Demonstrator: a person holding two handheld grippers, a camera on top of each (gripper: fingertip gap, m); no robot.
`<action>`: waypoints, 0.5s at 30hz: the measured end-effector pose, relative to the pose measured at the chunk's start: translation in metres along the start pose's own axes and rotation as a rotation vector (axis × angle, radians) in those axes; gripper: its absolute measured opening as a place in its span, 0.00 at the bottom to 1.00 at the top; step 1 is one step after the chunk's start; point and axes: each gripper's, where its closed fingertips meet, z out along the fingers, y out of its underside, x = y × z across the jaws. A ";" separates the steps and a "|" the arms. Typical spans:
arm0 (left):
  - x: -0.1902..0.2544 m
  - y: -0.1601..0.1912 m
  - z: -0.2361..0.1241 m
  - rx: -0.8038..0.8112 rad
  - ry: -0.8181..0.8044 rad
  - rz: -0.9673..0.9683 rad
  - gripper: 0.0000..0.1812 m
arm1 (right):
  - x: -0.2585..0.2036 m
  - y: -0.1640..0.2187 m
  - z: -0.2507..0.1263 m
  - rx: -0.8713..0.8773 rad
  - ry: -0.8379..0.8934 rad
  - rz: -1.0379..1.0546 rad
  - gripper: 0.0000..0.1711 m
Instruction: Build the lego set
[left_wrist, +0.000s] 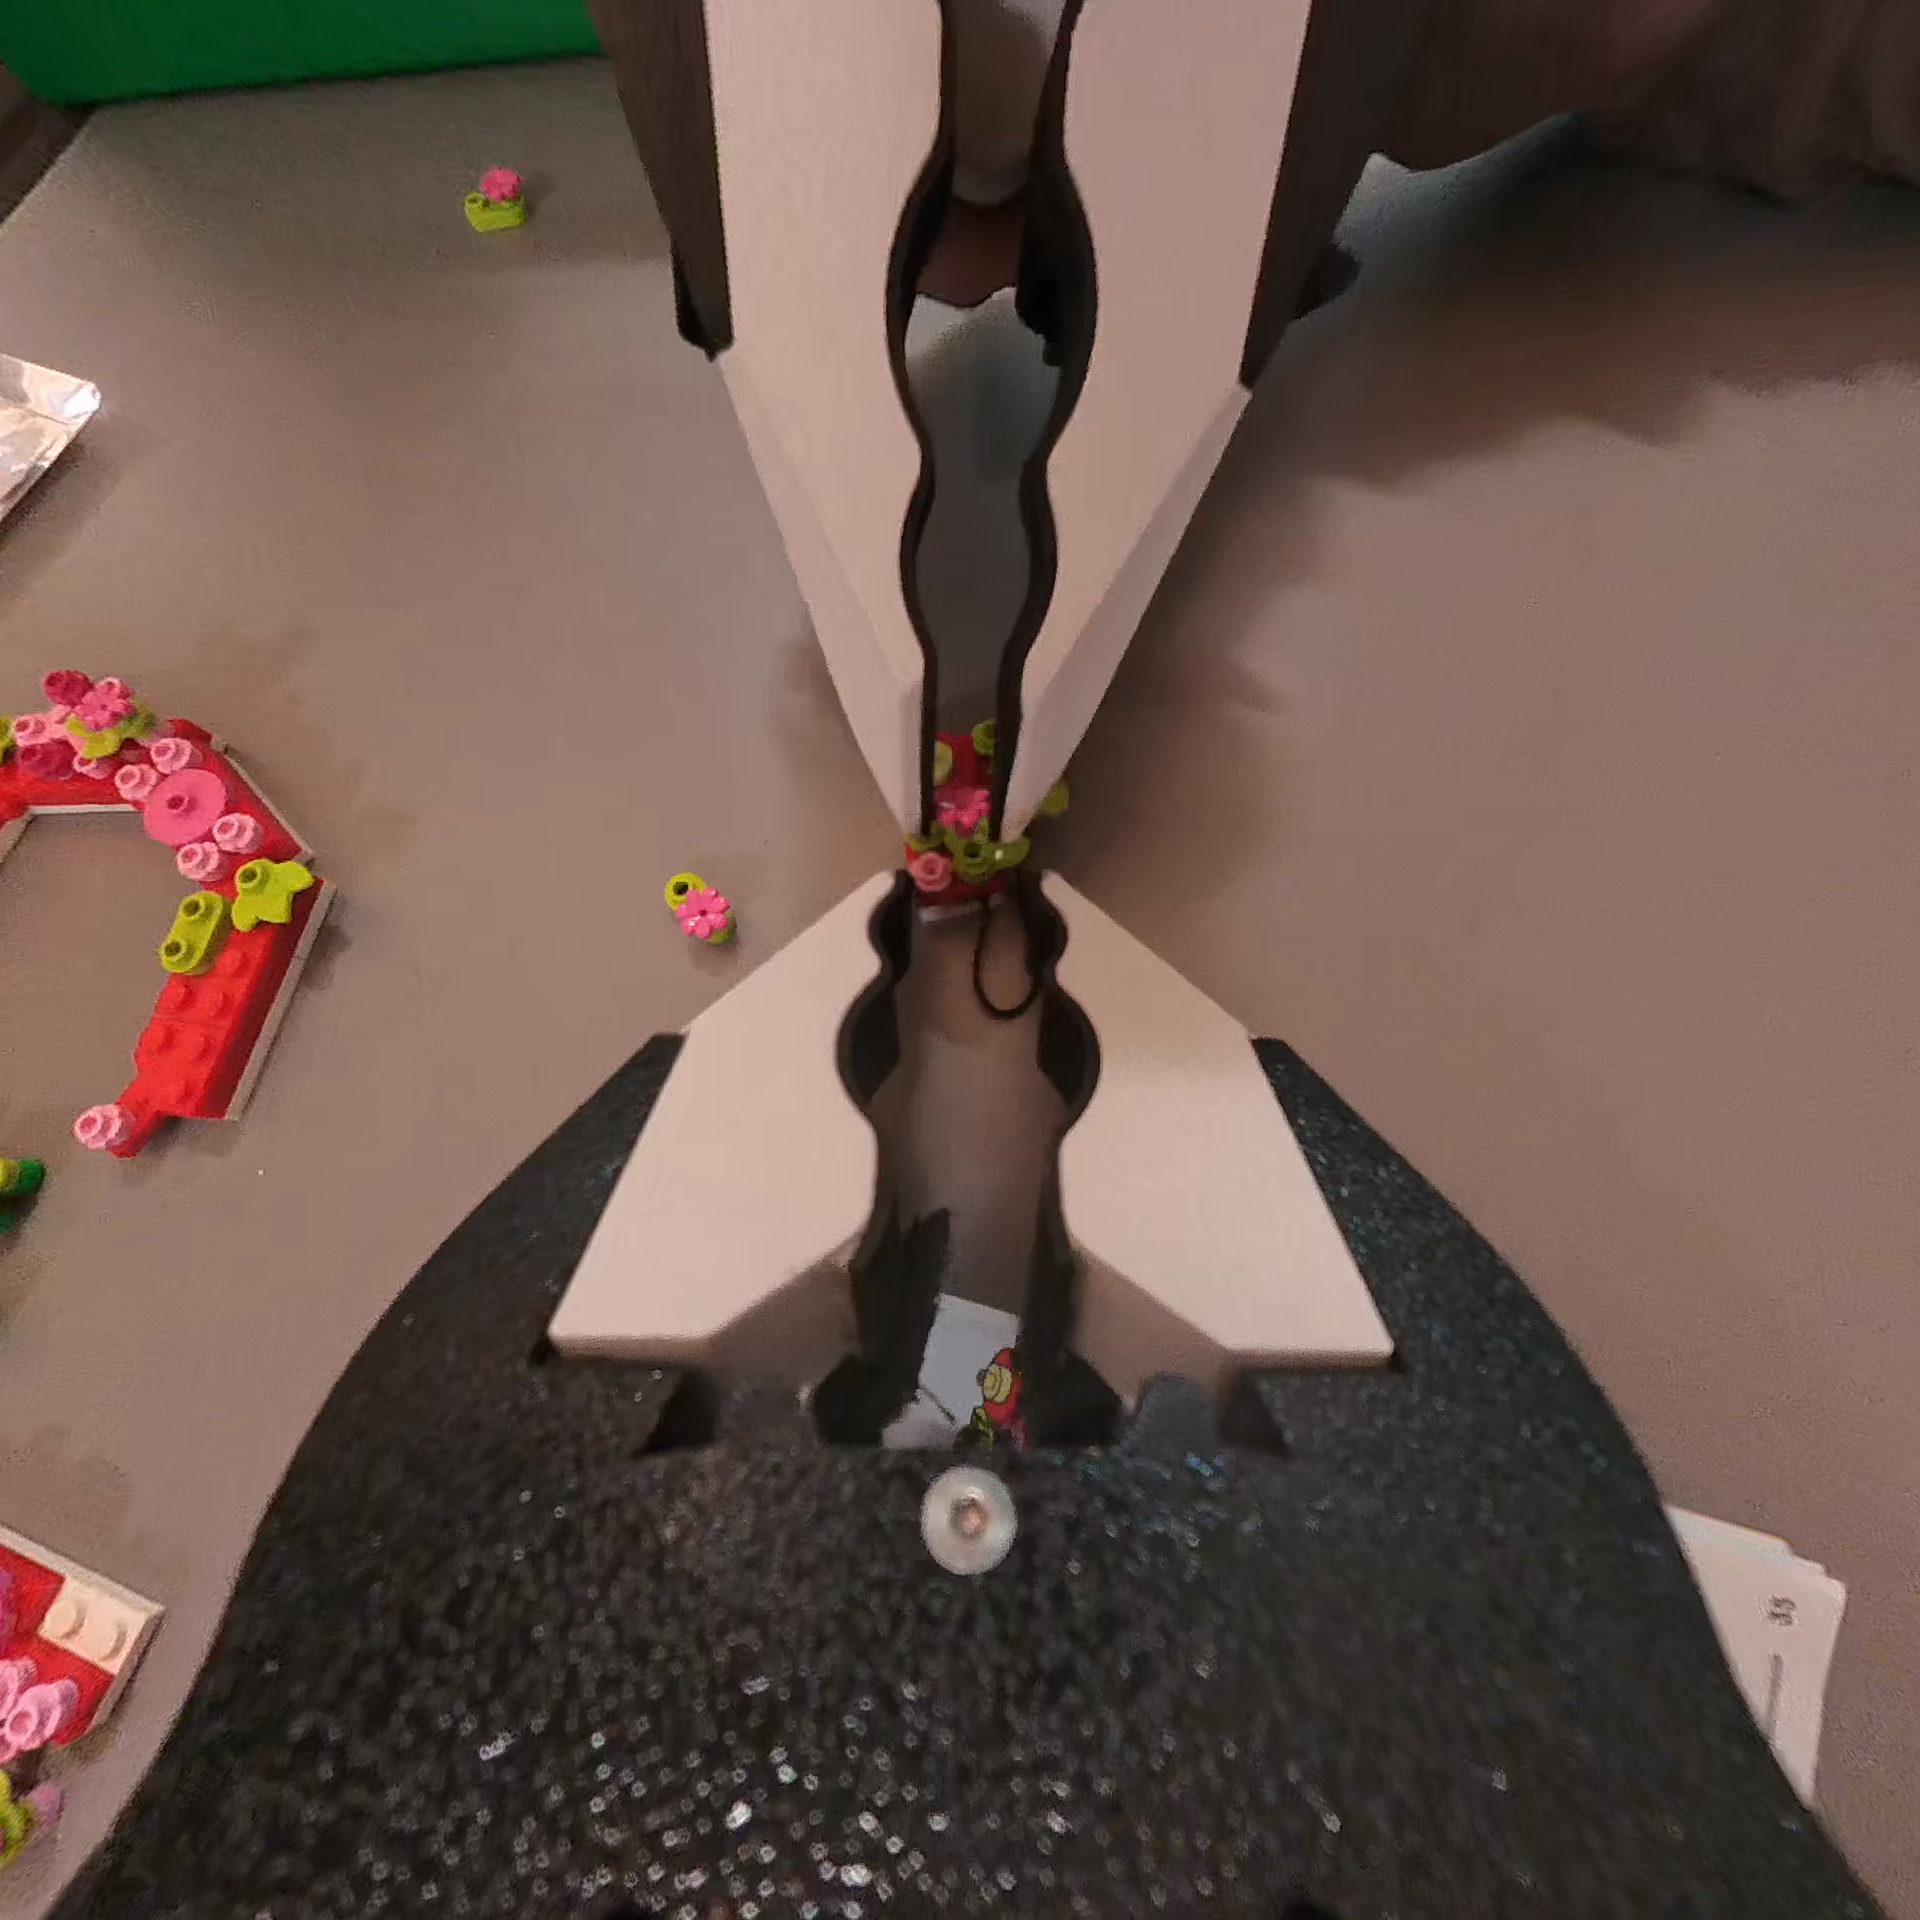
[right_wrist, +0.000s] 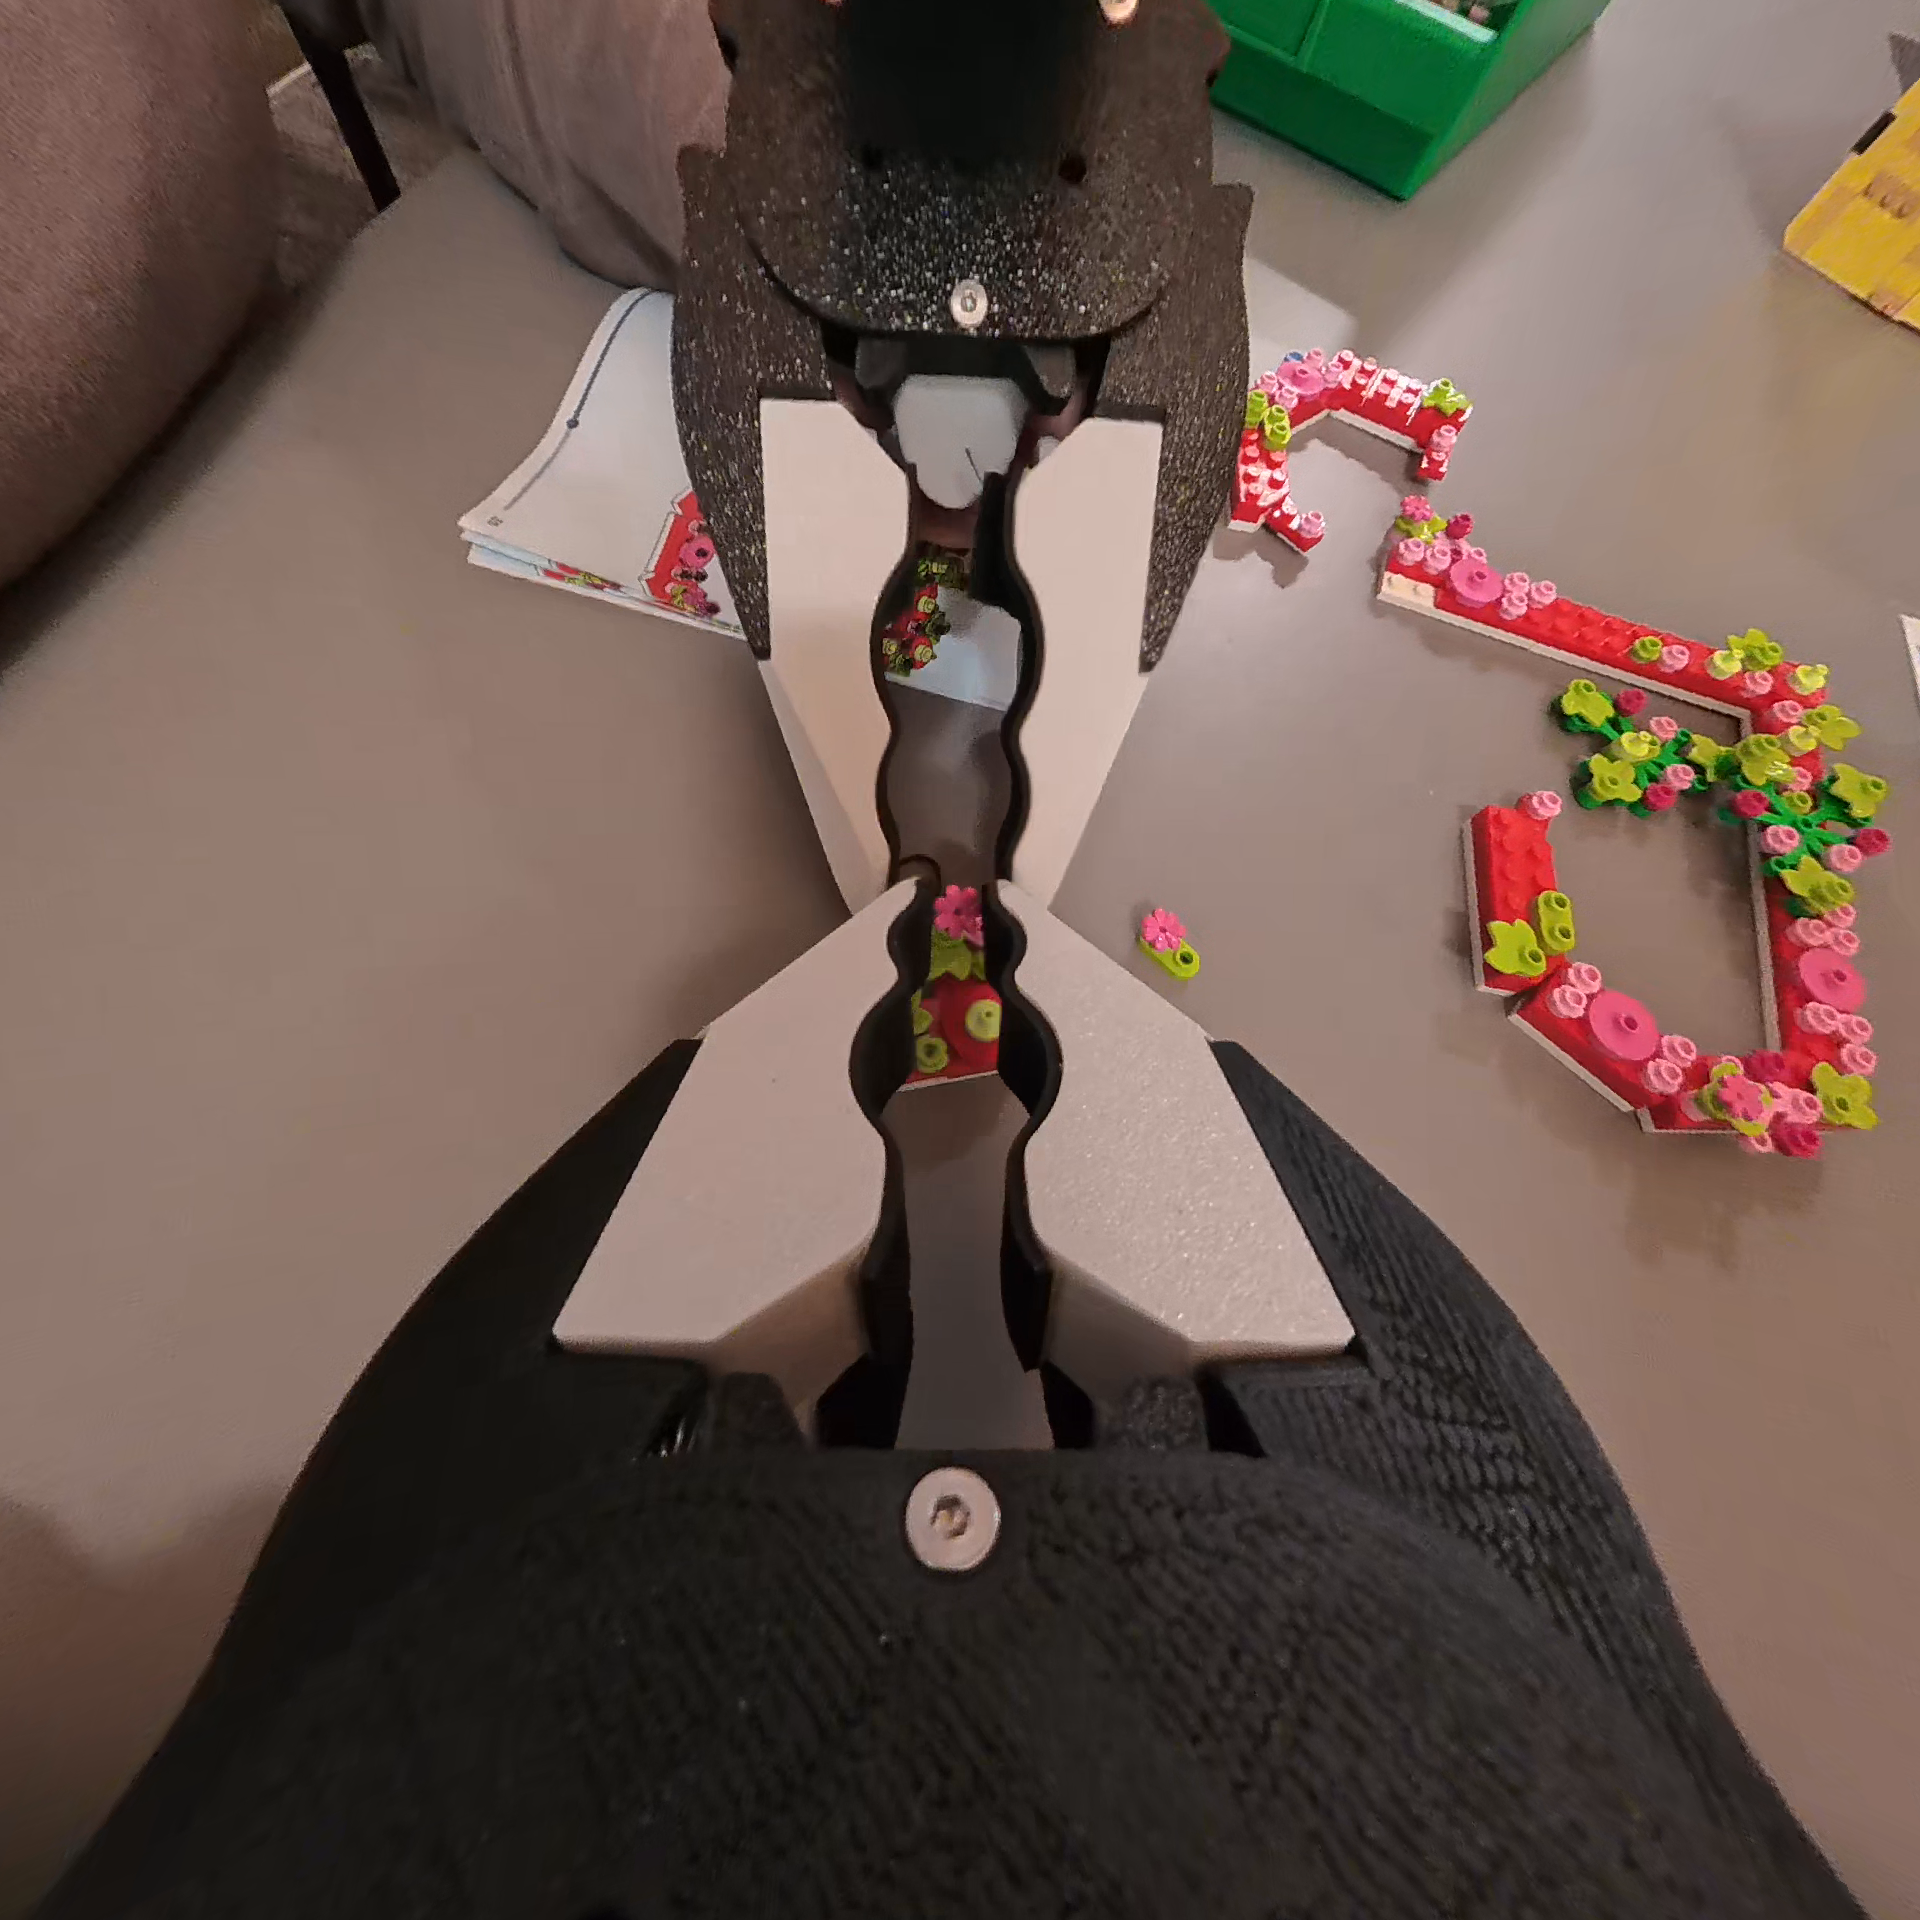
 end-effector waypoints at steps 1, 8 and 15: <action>0.000 0.000 0.000 0.000 0.001 0.005 0.09 | 0.000 0.001 0.001 -0.007 -0.003 0.000 0.04; 0.000 0.000 0.000 0.008 0.012 0.003 0.09 | -0.001 0.005 0.003 -0.018 -0.022 0.003 0.04; 0.000 0.000 0.001 0.005 0.012 -0.002 0.09 | -0.004 0.006 0.004 -0.046 -0.029 -0.003 0.04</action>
